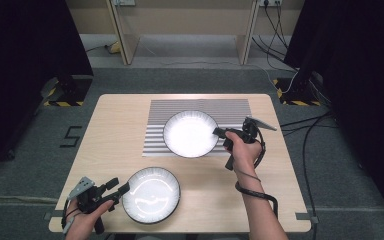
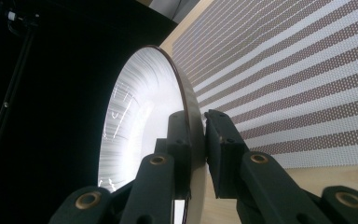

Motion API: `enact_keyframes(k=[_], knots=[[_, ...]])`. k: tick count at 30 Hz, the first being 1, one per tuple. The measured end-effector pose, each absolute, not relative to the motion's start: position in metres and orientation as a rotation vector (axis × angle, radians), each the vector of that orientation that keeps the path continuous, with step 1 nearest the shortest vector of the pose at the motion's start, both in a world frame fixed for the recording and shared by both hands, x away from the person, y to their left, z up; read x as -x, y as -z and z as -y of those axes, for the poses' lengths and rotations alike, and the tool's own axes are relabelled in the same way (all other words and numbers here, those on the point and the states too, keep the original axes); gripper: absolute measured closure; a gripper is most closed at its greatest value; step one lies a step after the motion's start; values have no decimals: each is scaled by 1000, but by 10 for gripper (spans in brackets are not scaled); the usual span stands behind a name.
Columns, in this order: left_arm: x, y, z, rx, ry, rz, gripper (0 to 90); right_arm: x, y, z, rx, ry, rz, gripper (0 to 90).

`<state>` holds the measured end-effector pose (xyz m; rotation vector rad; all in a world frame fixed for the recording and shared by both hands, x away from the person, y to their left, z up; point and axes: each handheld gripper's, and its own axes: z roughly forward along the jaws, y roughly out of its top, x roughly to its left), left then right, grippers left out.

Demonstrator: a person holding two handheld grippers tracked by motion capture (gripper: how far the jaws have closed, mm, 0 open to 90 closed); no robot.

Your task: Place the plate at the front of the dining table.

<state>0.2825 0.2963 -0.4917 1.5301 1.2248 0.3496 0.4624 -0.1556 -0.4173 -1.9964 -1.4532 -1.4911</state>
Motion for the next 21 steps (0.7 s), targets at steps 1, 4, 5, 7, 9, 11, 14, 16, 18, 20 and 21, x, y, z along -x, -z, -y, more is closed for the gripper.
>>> enact_keyframes(k=[1,4,5,7,9,11,14,16,18,20,21], knots=[[-283,492,-296,-1530,-349,-1225,390,-463,418,156,2000,1491,1452,804],[-282,492,-296,-1530,-349,-1224,391,-465,418,158,2009,1490,1444,804],[-282,492,-296,-1530,-350,-1224,391,-466,418,158,2011,1490,1440,804],[-282,492,-296,-1530,-348,-1224,391,-468,418,159,2015,1492,1433,804],[-282,492,-295,-1530,-348,-1223,391,-469,417,160,2020,1491,1422,804],[-282,491,-296,-1531,-348,-1220,391,-471,417,161,2025,1496,1425,804],[-282,491,-296,-1529,-350,-1222,391,-473,416,161,2028,1500,1425,804],[-283,491,-296,-1529,-353,-1223,391,-474,415,162,2032,1499,1411,804],[-282,491,-296,-1530,-351,-1223,392,-475,416,163,2034,1501,1415,804],[-282,491,-296,-1530,-349,-1223,392,-477,415,165,2038,1504,1420,804],[-282,491,-296,-1531,-350,-1221,392,-477,415,165,2041,1504,1413,804]])
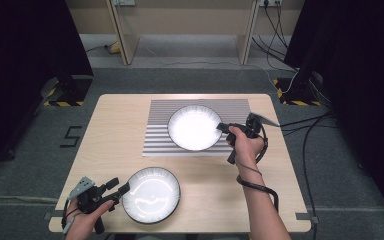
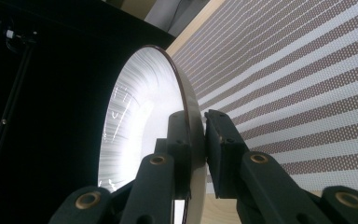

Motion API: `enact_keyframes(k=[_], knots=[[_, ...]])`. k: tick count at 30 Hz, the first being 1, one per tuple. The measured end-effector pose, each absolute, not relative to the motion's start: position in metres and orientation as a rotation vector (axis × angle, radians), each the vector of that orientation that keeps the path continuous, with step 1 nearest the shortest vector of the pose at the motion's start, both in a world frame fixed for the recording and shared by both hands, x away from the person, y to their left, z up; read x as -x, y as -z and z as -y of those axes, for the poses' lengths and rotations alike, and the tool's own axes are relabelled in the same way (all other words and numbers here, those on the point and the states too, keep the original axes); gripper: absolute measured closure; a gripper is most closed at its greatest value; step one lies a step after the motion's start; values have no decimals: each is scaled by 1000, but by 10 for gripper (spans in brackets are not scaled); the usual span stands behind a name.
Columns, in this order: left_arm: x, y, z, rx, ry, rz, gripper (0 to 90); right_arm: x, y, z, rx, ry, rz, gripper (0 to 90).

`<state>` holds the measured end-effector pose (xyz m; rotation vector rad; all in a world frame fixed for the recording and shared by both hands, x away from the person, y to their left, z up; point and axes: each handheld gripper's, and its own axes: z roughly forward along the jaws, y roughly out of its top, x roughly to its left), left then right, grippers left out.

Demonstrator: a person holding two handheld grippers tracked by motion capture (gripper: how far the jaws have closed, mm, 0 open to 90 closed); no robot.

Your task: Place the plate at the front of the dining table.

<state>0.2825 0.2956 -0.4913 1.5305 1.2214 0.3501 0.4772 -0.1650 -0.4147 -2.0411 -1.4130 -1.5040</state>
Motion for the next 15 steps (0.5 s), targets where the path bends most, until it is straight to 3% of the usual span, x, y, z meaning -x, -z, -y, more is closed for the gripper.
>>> enact_keyframes(k=[15], knots=[[-283,492,-296,-1533,-354,-1224,393,-489,418,173,2083,1497,1388,804]])
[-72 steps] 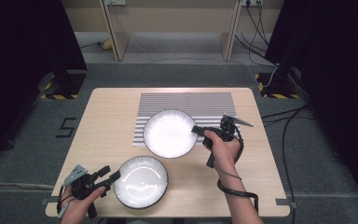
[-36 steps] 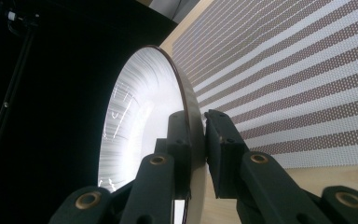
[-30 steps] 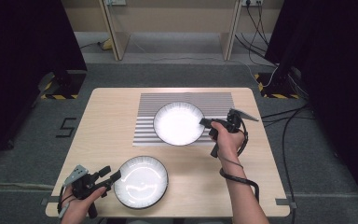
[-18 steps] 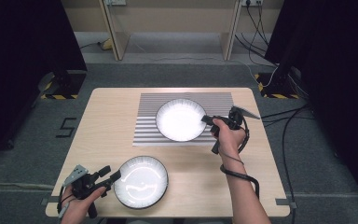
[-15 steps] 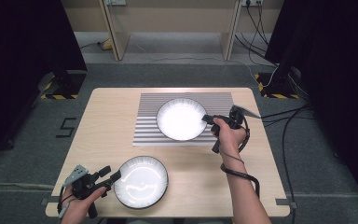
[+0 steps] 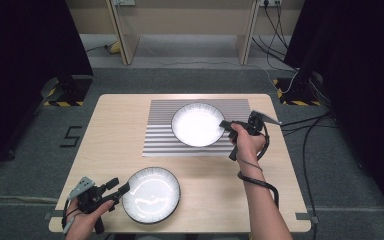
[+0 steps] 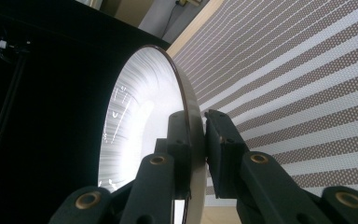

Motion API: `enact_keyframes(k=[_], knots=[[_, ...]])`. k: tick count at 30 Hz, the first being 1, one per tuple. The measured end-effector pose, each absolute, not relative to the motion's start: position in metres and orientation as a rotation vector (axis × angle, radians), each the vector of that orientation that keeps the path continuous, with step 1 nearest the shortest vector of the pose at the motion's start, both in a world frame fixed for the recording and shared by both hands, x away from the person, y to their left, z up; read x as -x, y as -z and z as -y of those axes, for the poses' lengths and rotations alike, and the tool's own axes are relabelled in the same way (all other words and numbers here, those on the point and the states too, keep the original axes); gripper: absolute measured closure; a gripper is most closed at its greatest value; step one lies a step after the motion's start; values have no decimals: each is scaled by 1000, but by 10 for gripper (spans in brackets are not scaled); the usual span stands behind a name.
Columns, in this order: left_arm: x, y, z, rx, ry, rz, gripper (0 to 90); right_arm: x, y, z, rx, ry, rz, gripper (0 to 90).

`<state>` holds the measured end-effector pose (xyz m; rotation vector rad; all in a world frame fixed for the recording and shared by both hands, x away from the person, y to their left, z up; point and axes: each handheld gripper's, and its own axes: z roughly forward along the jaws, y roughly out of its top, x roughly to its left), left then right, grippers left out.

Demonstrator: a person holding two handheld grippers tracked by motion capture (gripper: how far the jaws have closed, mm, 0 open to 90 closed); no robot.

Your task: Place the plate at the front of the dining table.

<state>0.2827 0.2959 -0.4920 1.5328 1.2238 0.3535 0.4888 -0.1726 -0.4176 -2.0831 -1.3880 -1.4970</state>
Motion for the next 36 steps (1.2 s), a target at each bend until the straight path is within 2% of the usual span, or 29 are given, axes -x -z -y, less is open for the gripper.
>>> enact_keyframes(k=[36], knots=[[-284,495,-296,-1539,-345,-1228,394,-519,431,188,2178,1473,1294,804]])
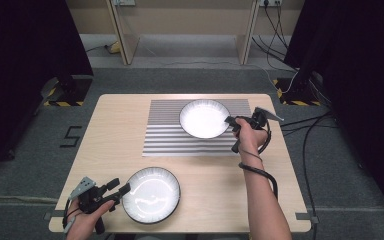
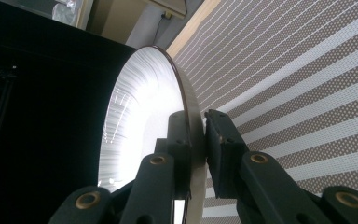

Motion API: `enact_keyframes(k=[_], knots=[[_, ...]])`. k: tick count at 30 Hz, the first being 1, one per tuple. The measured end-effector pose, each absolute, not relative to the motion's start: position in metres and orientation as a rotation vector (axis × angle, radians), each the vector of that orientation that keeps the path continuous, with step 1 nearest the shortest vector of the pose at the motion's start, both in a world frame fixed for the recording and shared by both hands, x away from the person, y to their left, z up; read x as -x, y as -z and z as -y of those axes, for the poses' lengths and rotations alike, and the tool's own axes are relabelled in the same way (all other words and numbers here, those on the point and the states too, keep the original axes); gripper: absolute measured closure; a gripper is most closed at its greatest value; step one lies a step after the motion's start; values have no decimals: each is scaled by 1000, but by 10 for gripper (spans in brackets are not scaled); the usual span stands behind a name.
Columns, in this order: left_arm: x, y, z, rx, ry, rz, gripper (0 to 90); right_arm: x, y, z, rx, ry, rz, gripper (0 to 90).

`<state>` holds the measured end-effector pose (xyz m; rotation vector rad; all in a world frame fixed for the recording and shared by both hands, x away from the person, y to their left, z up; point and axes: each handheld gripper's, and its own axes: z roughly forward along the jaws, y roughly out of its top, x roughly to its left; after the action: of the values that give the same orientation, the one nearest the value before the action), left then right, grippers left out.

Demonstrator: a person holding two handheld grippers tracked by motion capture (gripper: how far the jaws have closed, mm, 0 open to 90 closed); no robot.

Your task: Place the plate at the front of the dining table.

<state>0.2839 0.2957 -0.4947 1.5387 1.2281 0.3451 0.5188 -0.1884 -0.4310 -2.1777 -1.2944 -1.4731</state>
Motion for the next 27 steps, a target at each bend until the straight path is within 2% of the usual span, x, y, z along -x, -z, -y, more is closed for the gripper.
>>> enact_keyframes(k=[27], knots=[[-284,495,-295,-1542,-342,-1227,394,-533,437,191,2213,1449,1269,804]])
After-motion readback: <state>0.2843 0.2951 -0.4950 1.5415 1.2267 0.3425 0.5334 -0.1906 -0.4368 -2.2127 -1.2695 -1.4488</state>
